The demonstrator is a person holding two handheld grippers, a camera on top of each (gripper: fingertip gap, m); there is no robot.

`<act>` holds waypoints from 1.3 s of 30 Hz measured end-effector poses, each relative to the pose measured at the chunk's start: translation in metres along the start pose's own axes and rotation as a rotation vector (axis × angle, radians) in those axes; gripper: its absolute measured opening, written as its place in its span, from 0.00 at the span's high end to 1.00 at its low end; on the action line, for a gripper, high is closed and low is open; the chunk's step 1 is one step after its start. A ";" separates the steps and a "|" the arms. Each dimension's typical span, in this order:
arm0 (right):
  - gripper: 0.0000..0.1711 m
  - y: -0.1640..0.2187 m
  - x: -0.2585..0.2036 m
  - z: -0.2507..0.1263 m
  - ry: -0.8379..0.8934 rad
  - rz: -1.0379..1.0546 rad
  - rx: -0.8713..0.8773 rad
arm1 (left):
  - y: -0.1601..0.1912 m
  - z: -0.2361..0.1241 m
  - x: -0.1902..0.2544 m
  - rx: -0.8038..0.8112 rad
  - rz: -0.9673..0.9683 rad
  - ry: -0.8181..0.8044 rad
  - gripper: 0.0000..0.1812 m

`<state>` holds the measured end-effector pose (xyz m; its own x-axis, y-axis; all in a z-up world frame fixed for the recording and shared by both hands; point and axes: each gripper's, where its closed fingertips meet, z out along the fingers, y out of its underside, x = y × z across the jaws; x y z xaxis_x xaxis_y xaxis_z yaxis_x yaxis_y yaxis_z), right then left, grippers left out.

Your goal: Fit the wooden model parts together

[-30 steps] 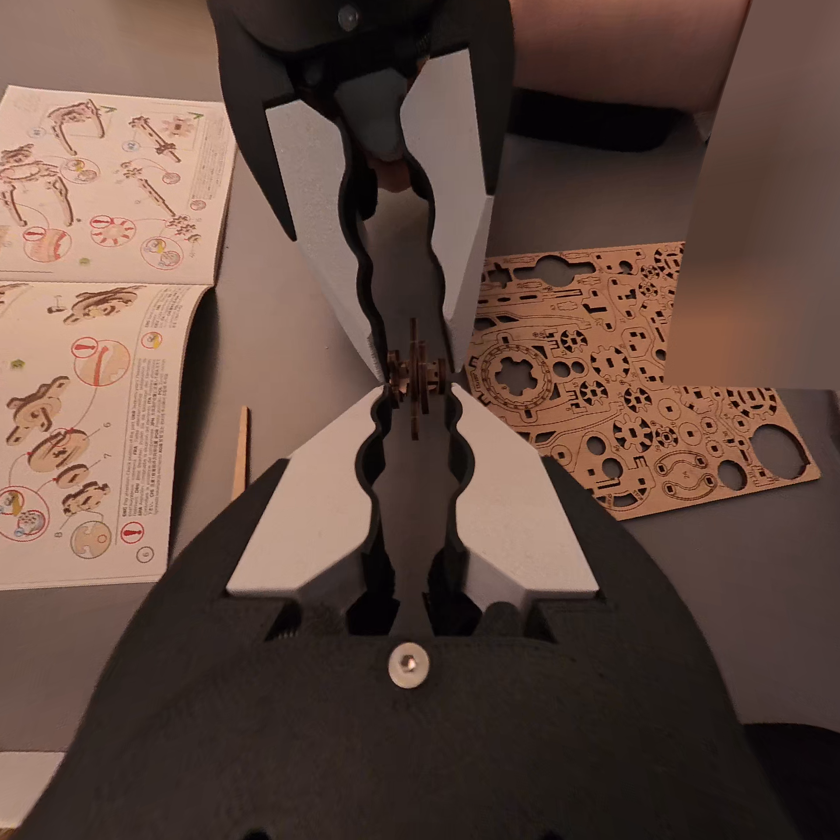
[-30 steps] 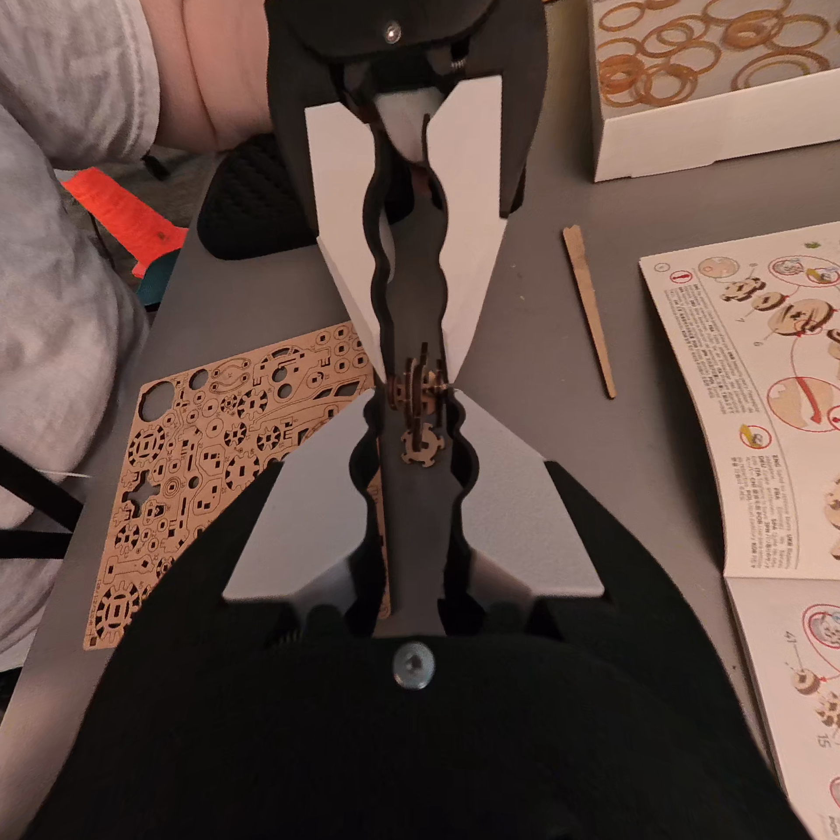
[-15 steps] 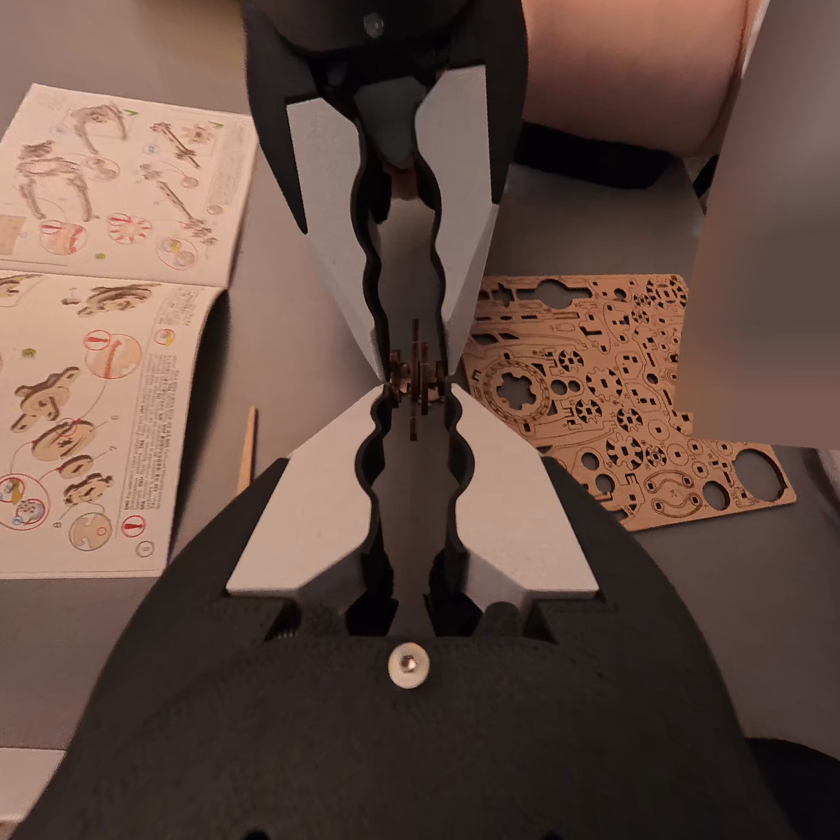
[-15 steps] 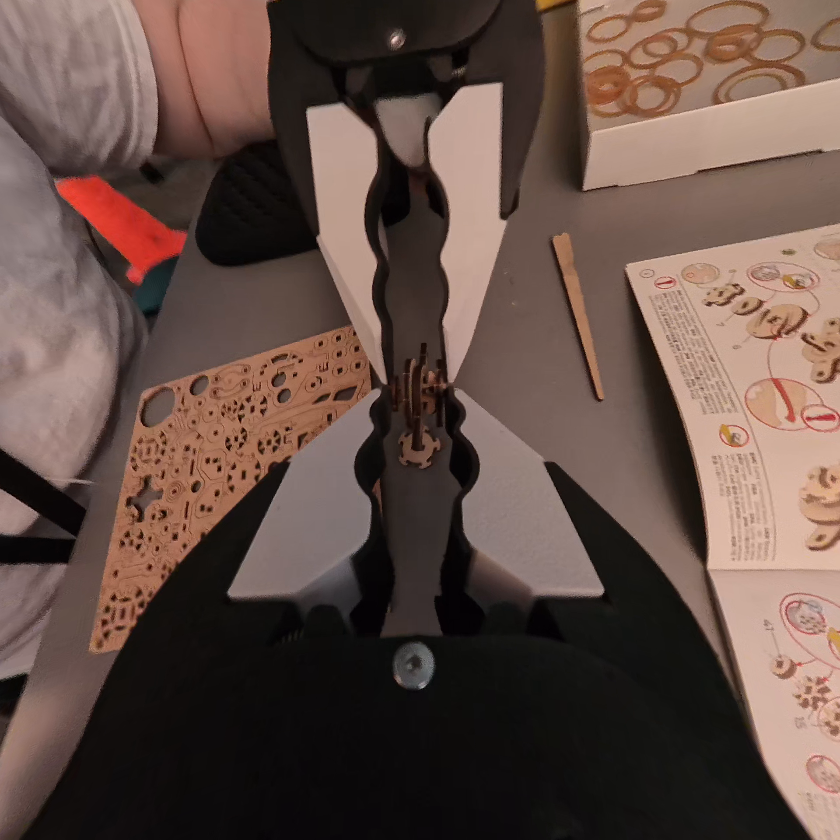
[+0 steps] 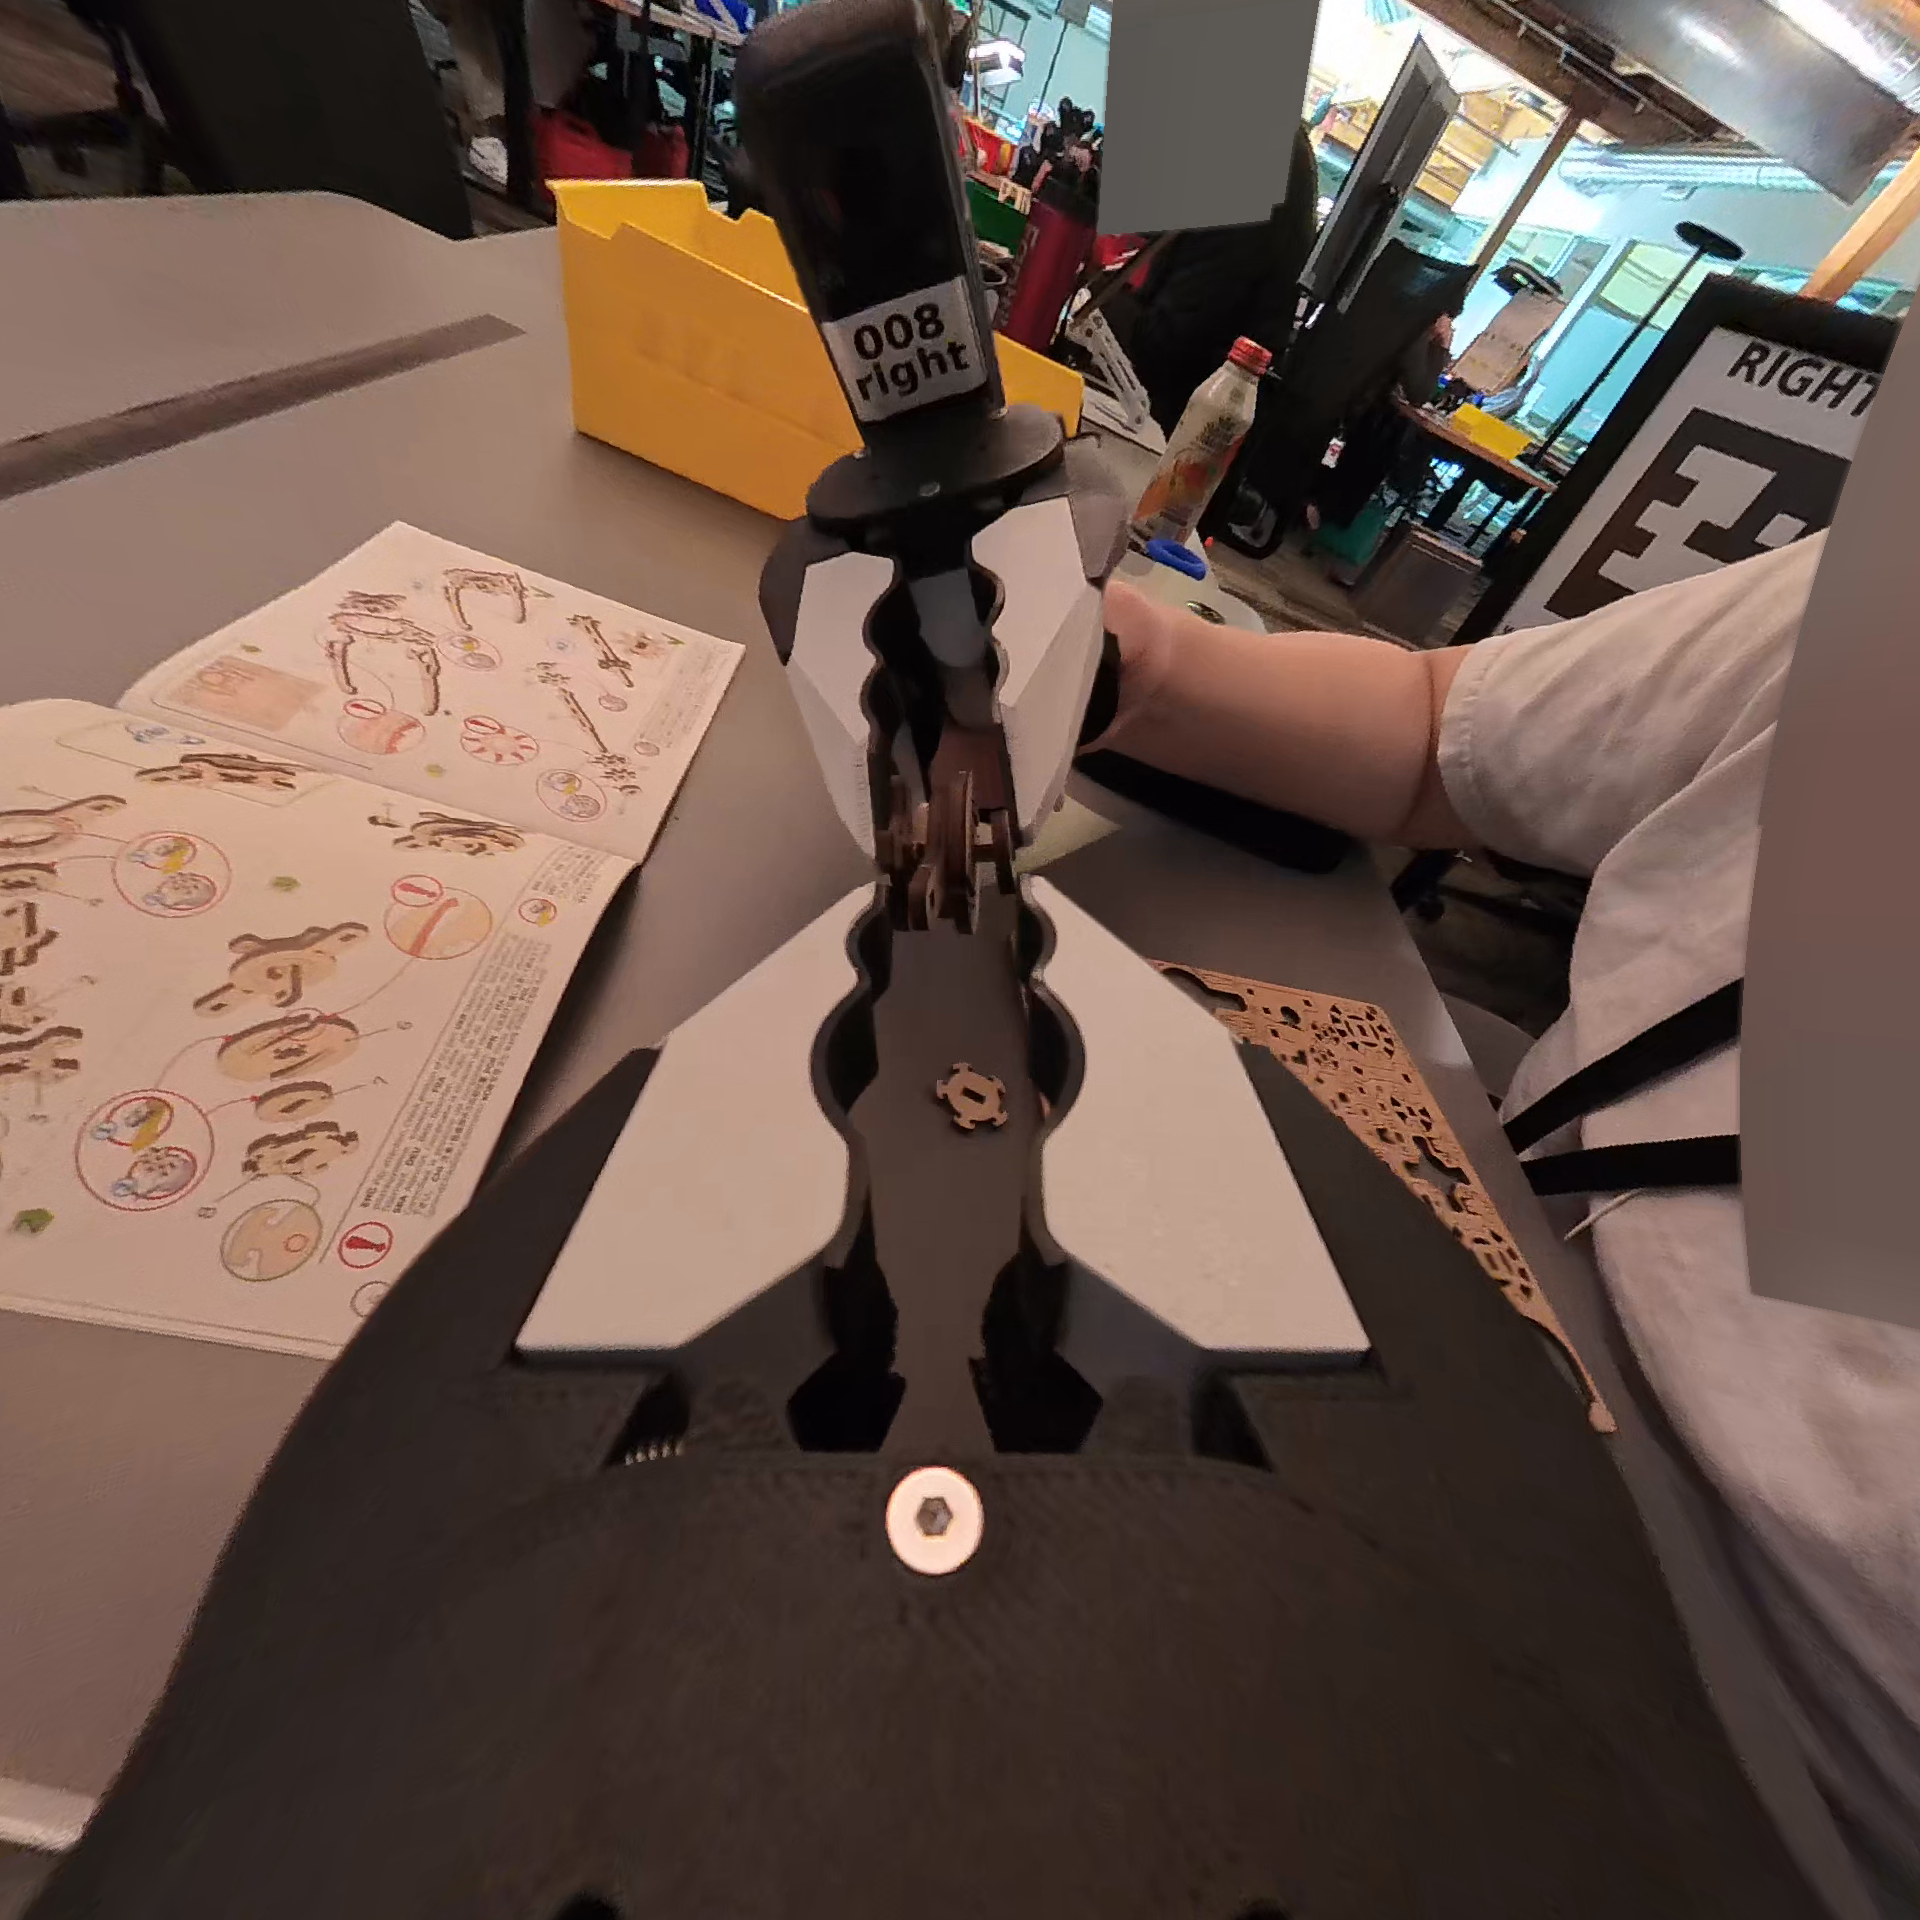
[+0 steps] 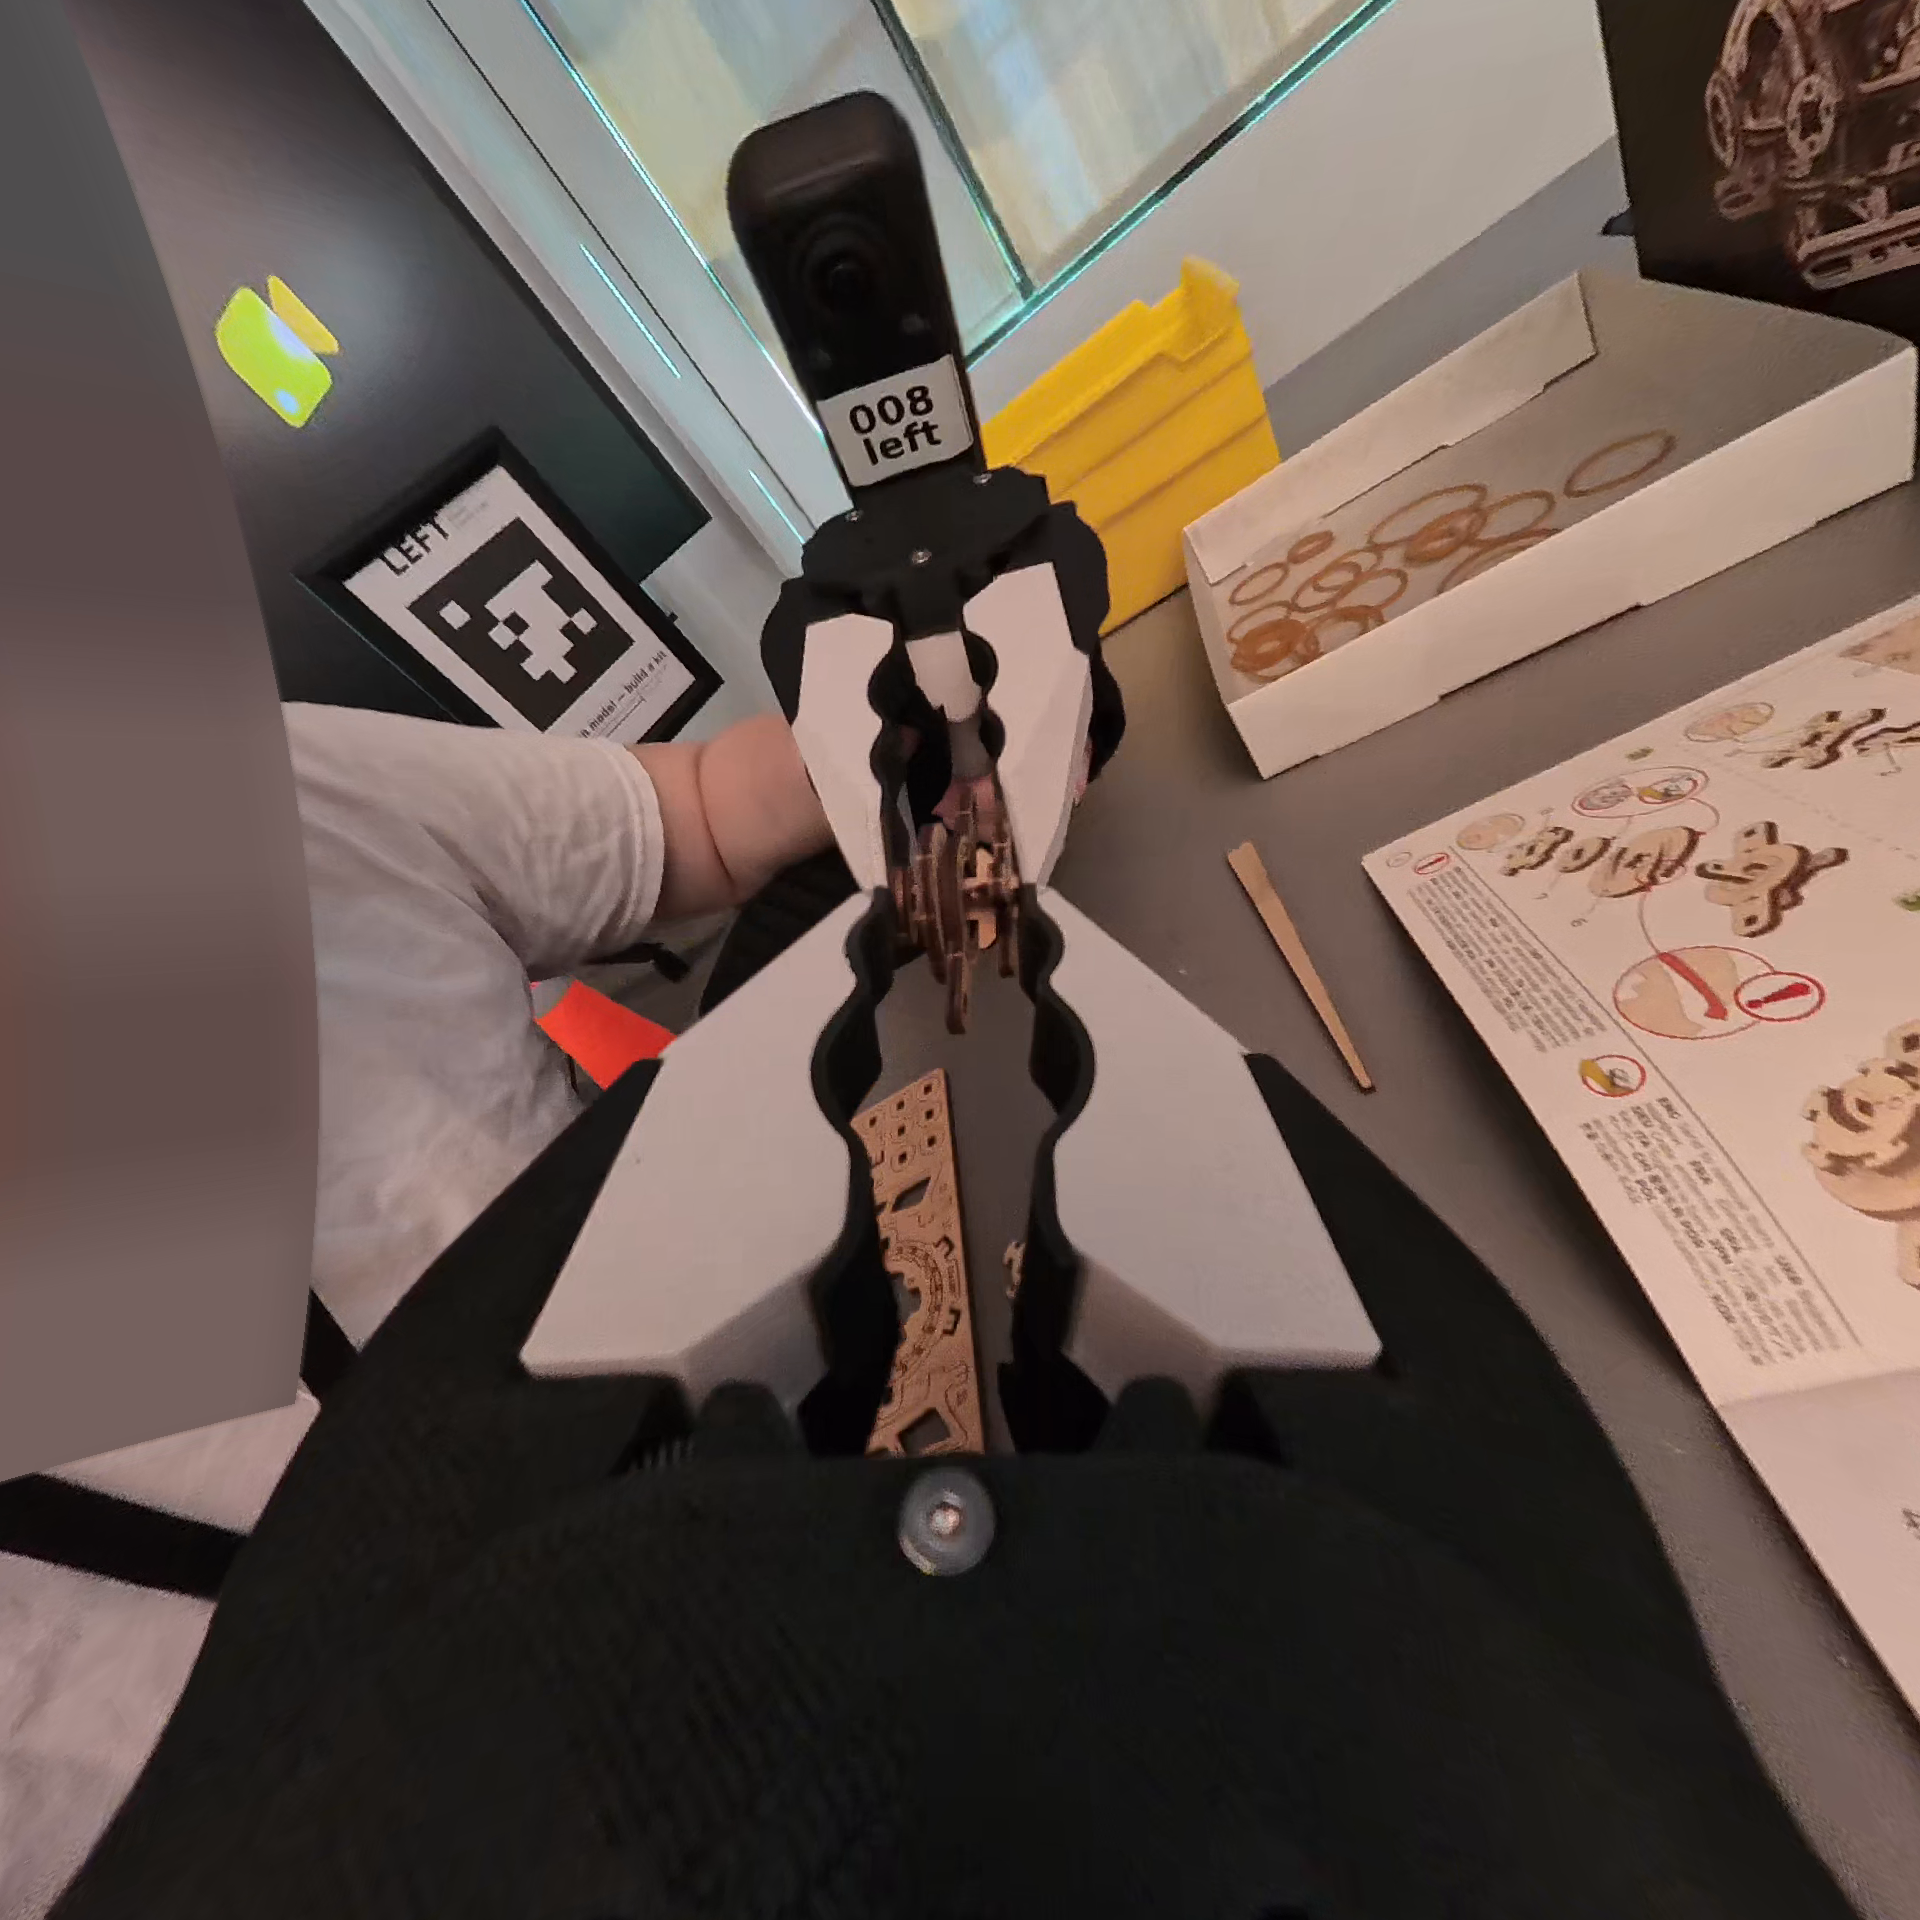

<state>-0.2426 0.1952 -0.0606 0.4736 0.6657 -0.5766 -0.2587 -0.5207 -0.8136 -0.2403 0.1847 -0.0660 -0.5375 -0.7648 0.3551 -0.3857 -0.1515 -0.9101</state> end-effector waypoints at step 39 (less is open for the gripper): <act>0.87 0.002 -0.003 0.004 0.021 0.000 -0.023 | 0.001 -0.001 0.003 -0.016 -0.070 0.029 0.89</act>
<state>-0.2478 0.1936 -0.0609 0.4910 0.6546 -0.5749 -0.2393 -0.5332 -0.8115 -0.2435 0.1829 -0.0652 -0.5304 -0.7340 0.4242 -0.4353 -0.1936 -0.8792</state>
